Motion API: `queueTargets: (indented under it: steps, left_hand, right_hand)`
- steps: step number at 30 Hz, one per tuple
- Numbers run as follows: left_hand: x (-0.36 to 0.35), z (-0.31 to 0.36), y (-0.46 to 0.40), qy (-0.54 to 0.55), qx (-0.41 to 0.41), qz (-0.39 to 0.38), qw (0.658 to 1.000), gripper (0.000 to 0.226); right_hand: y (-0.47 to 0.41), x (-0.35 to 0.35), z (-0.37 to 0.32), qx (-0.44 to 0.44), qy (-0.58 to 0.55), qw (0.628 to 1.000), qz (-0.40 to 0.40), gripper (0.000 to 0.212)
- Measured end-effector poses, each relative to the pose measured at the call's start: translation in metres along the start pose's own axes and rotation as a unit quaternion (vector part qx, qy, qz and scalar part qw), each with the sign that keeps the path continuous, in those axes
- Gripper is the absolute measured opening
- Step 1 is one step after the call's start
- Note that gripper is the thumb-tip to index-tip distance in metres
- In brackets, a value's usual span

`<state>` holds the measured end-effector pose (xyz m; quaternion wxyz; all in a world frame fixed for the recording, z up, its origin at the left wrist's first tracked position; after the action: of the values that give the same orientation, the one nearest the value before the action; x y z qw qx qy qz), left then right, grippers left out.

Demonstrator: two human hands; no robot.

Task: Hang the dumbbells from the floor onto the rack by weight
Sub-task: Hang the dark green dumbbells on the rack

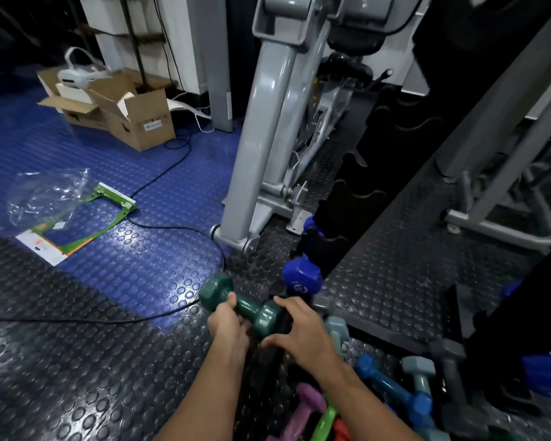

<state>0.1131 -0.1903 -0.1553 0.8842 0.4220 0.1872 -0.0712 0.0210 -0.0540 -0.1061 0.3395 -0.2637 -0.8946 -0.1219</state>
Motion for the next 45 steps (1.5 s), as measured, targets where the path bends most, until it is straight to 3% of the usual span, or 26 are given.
queueTargets:
  steps: [4,7,11,17,20,27,32,37,41,45]
  left_hand:
    - [-0.036,0.036,0.033,-0.025,-0.044,-0.039,0.998,0.003]
    - [-0.072,0.066,0.057,-0.067,-0.078,-0.071,0.992,0.010]
    - [-0.124,0.093,0.079,-0.161,-0.126,-0.140,0.969,0.017]
    - [-0.206,0.109,0.096,-0.299,-0.132,-0.229,0.917,0.016]
    - [-0.229,0.104,0.108,-0.337,-0.120,-0.246,0.901,0.029]
    - [-0.254,0.096,0.111,-0.392,-0.111,-0.256,0.877,0.035]
    - [-0.263,0.095,0.108,-0.418,-0.116,-0.261,0.863,0.029]
    - [-0.259,0.095,0.107,-0.474,-0.093,-0.263,0.835,0.045]
    - [-0.258,0.086,0.102,-0.466,-0.061,-0.299,0.830,0.058]
    - [-0.265,0.068,0.113,-0.417,-0.062,-0.304,0.854,0.050]
  right_hand:
    - [0.000,0.037,-0.021,0.008,-0.069,0.995,0.066,0.084]
    - [0.000,0.062,-0.038,-0.001,-0.127,0.983,0.130,0.075]
    - [-0.002,0.084,-0.063,-0.042,-0.142,0.967,0.208,0.081]
    - [-0.010,0.106,-0.074,-0.113,-0.161,0.933,0.301,0.060]
    - [-0.013,0.114,-0.070,-0.141,-0.178,0.917,0.328,0.053]
    - [-0.023,0.140,-0.066,-0.183,-0.179,0.906,0.337,0.048]
    - [-0.026,0.140,-0.067,-0.202,-0.177,0.894,0.358,0.064]
    - [-0.023,0.135,-0.060,-0.206,-0.209,0.887,0.357,0.058]
    - [-0.021,0.119,-0.043,-0.218,-0.299,0.860,0.351,0.041]
    - [-0.009,0.105,-0.029,-0.225,-0.322,0.860,0.327,0.035]
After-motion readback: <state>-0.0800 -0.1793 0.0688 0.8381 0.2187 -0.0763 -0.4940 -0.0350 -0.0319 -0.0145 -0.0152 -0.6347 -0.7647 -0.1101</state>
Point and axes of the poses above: each hand's wrist, its own y-axis away from the middle knuckle, its own x-axis out of the back of the hand, z = x × y, the point moved 5 cm from there along -y, towards the middle knuckle, and after that the axes turned 5 degrees about -z, right-handed, at the moved point
